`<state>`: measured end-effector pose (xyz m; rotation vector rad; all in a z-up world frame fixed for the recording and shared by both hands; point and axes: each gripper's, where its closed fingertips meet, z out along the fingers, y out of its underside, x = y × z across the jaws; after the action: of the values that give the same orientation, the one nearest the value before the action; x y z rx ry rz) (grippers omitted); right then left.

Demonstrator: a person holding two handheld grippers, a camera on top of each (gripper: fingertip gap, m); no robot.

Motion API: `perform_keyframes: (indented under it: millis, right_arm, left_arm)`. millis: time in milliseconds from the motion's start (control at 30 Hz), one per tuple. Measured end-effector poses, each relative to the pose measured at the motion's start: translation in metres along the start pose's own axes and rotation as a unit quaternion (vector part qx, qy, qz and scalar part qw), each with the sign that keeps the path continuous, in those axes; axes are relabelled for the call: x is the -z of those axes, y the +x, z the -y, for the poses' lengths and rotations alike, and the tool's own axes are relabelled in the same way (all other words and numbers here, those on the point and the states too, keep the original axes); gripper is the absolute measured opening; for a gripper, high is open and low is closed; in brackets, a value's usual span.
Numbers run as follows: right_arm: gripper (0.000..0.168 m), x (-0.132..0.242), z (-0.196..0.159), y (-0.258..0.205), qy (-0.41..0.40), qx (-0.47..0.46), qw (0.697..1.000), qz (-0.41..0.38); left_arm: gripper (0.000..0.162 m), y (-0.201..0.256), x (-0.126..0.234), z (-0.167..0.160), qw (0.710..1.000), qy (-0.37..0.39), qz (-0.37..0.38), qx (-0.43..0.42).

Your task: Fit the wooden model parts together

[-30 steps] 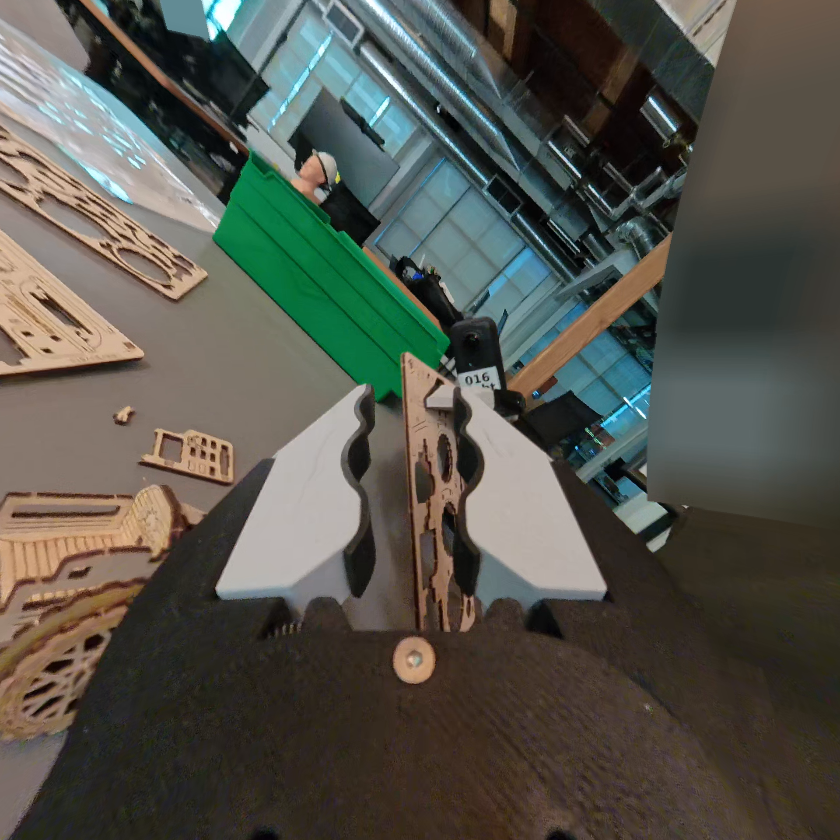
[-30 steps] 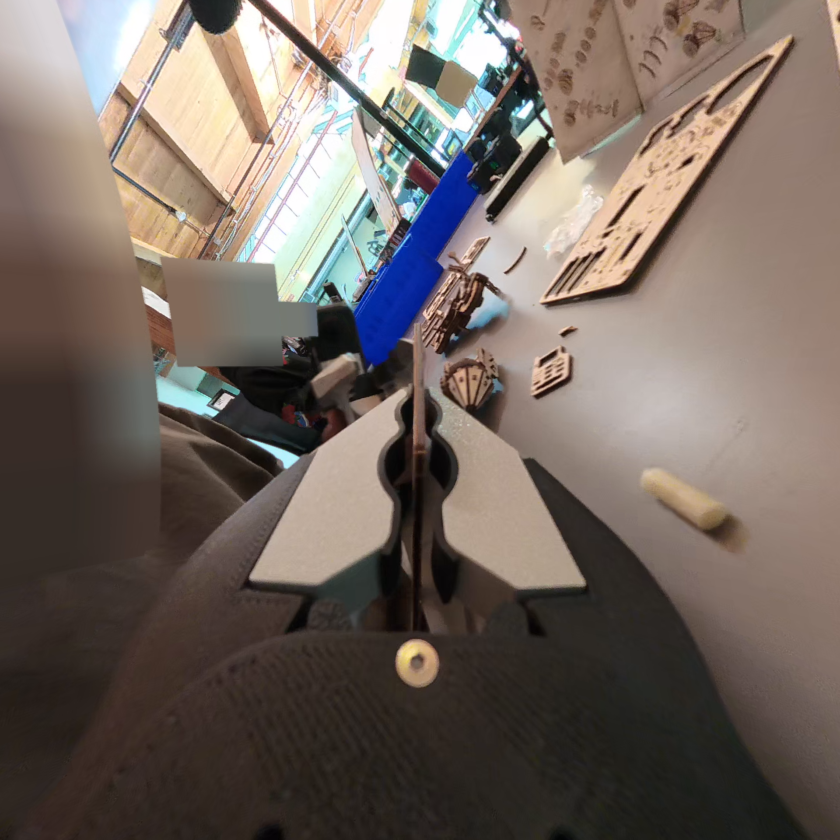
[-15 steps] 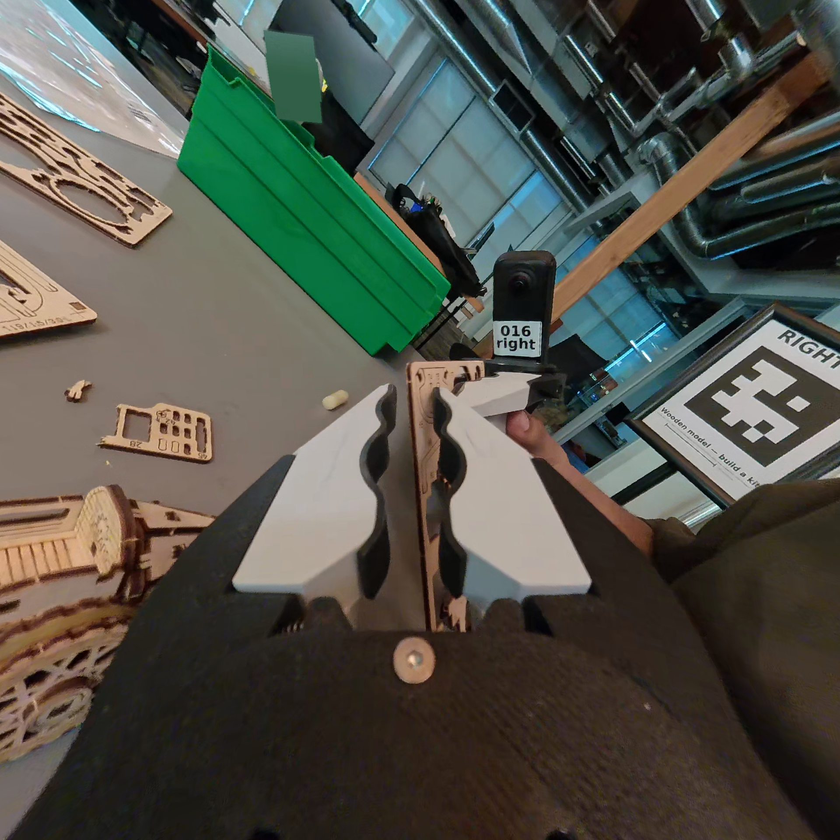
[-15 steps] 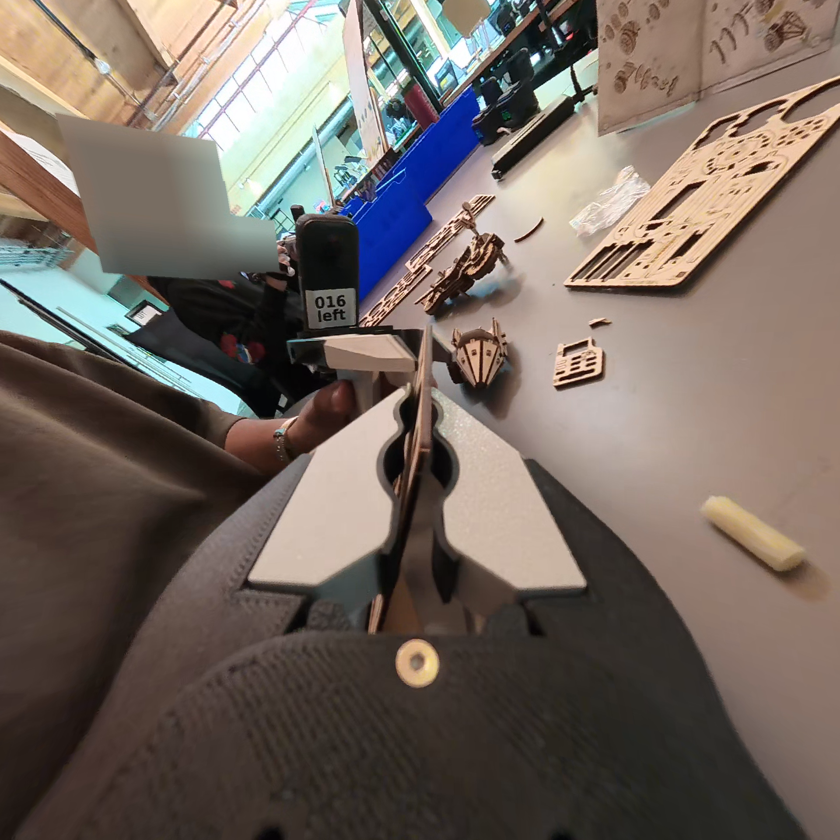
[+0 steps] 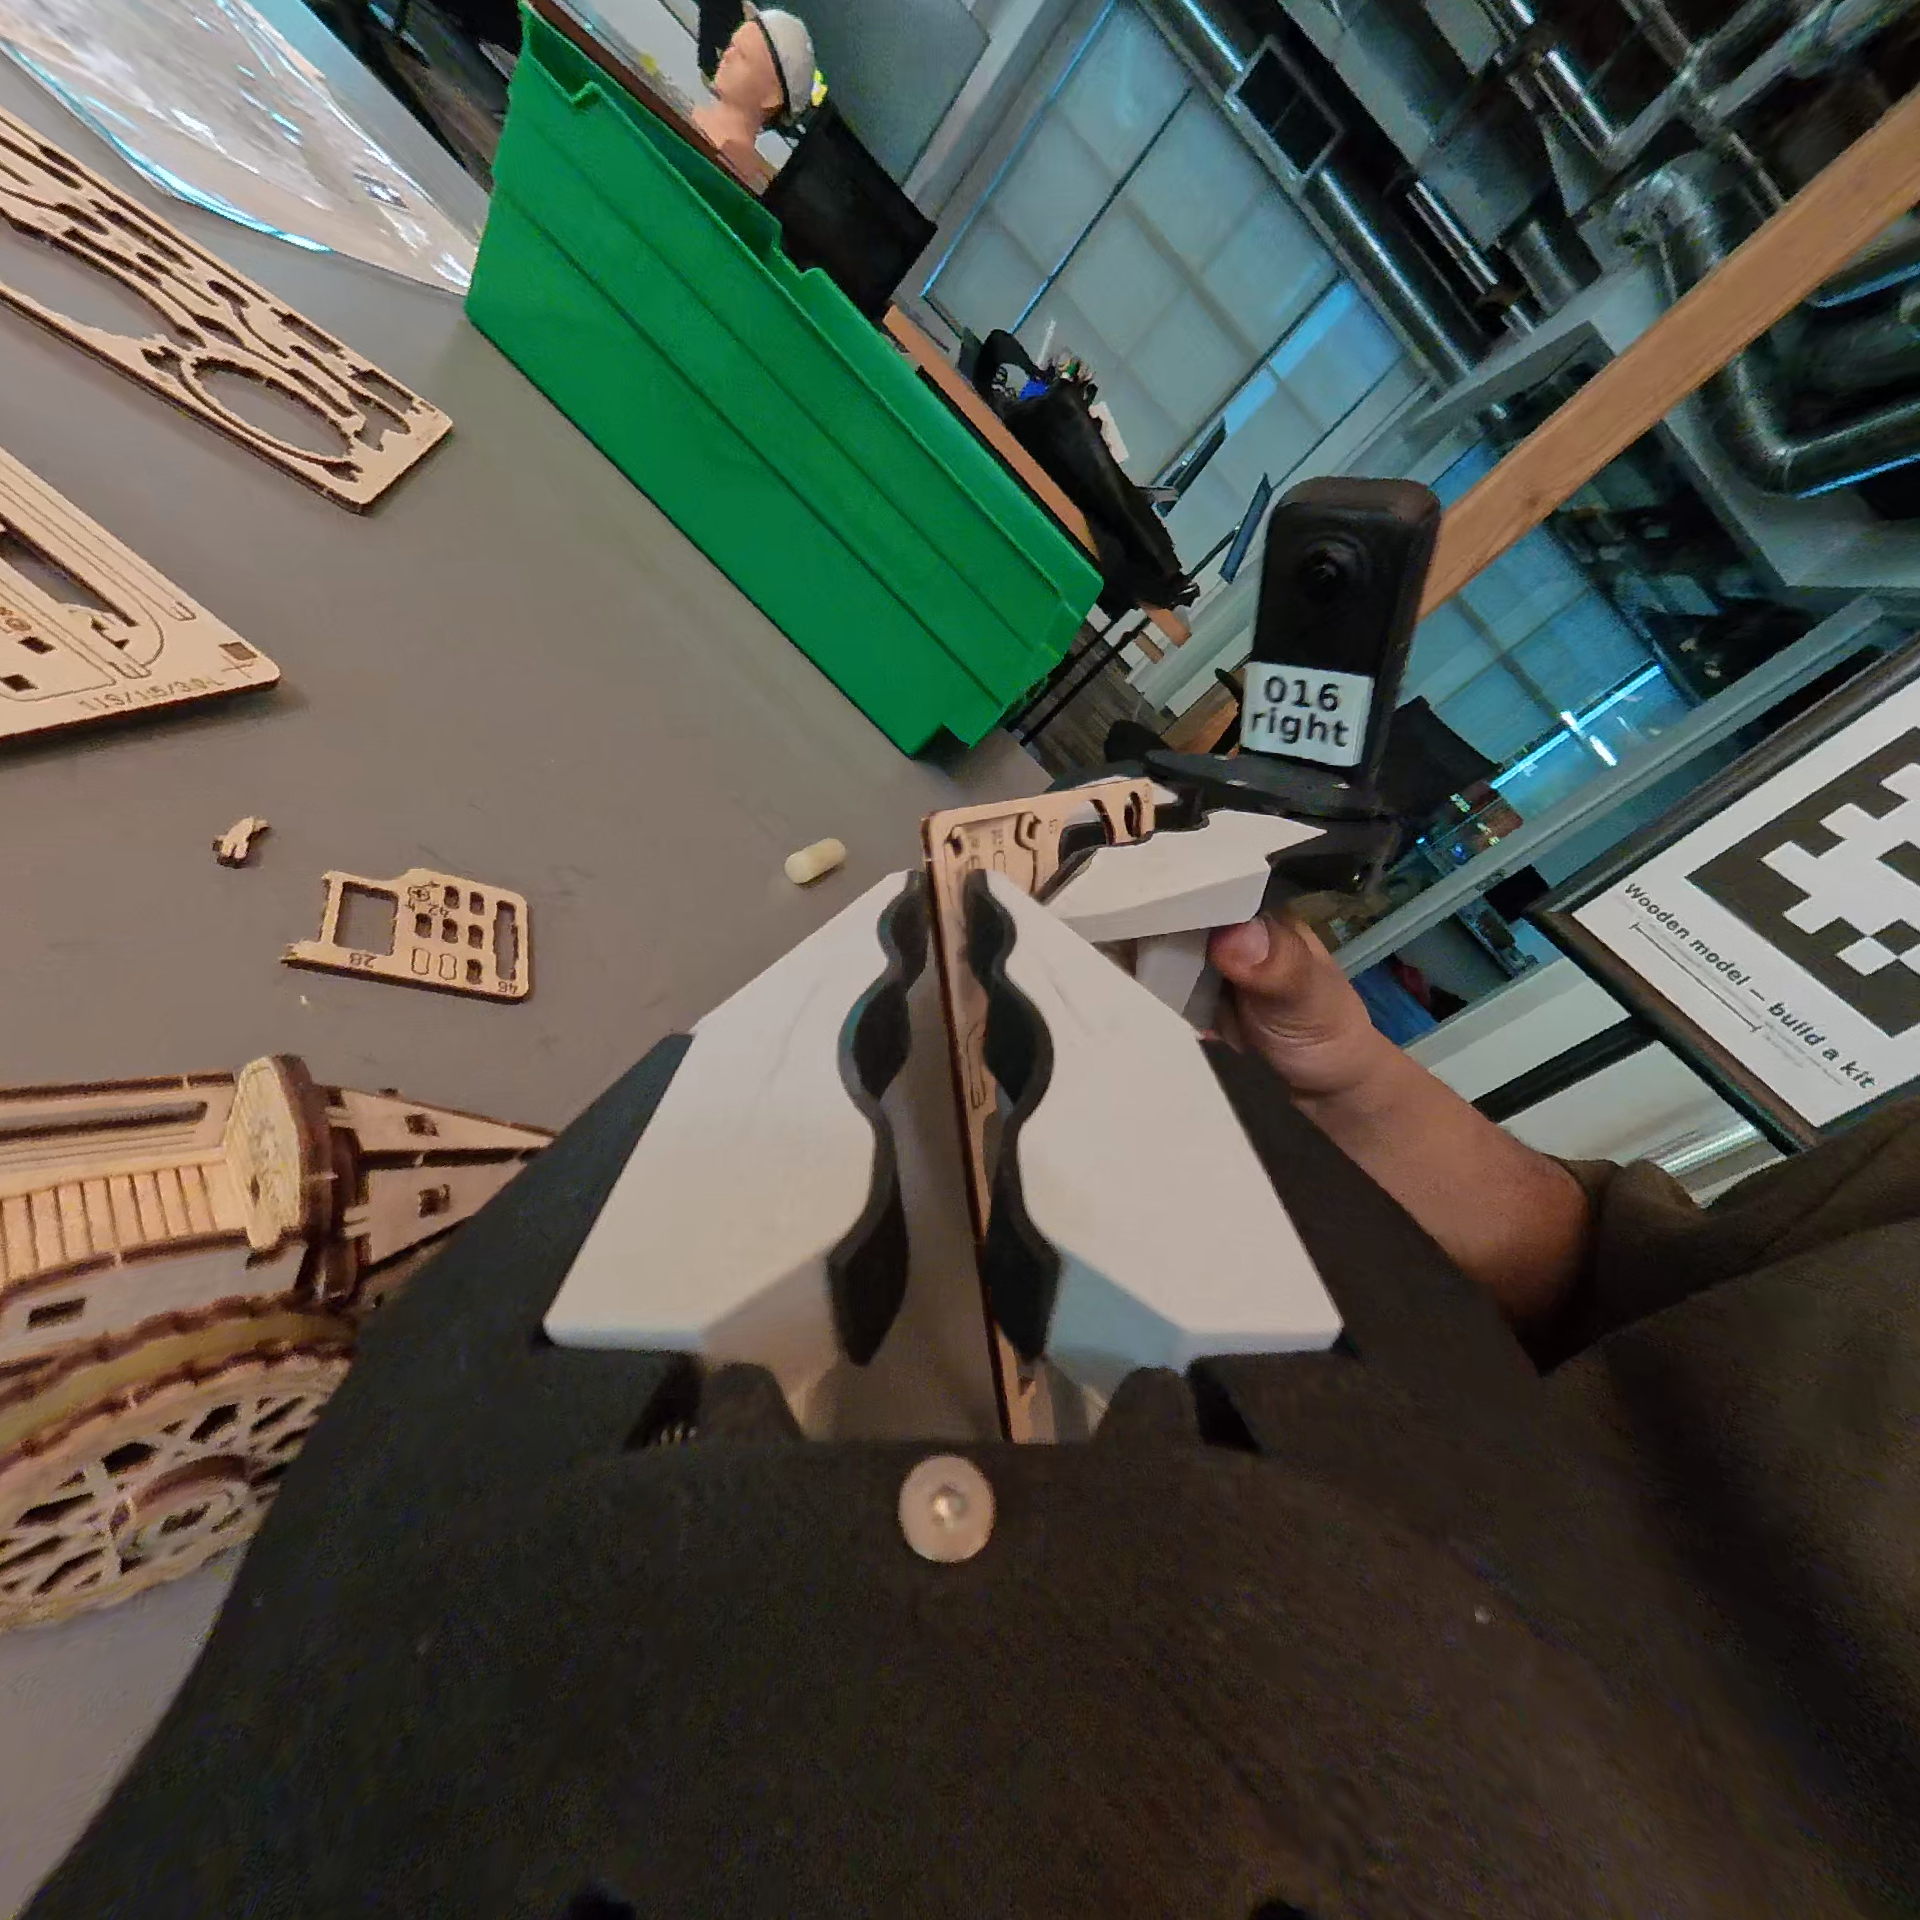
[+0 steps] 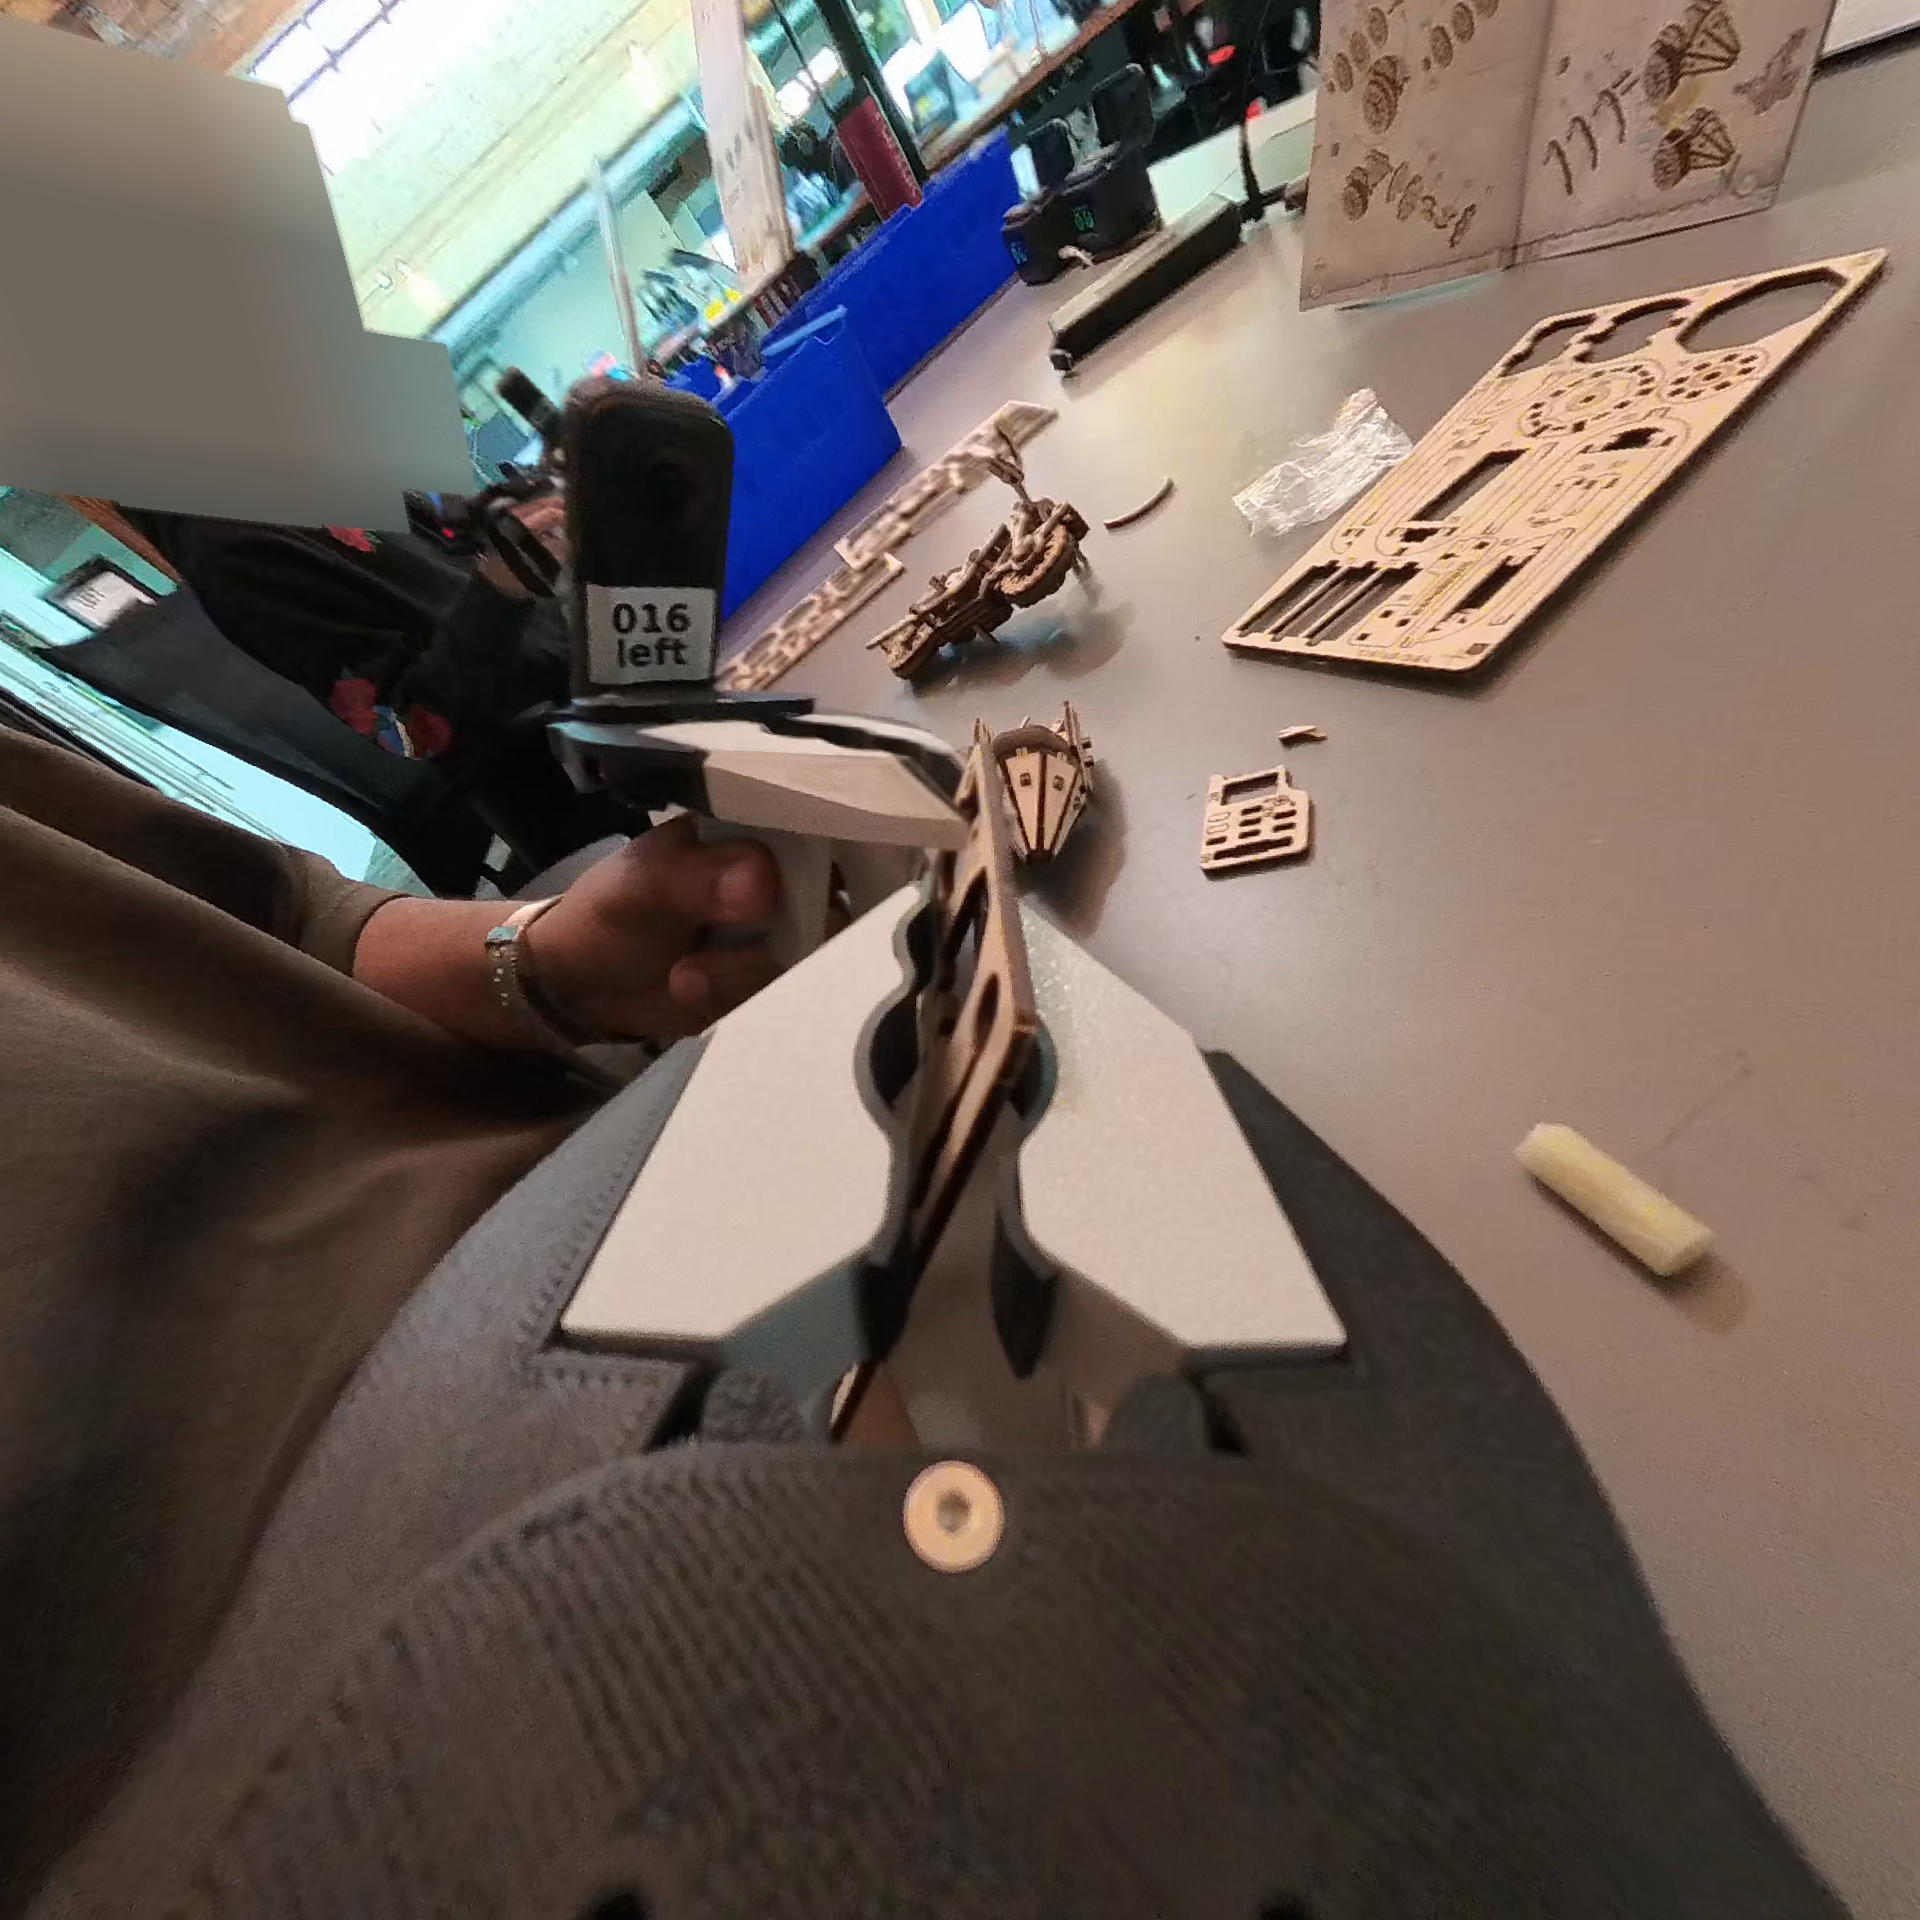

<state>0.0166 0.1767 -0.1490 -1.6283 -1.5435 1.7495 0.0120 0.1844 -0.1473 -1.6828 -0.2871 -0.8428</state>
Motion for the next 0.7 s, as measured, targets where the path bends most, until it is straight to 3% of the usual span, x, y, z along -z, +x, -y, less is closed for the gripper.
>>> perform_keyframes:
  millis: [700]
  right_arm:
    - [0.003, 0.0011, 0.0034, -0.0019, 0.024, -0.079, 0.995, 0.058]
  left_arm:
    - [0.003, 0.0044, 0.0010, 0.0058, 0.997, 0.014, -0.054, 0.055]
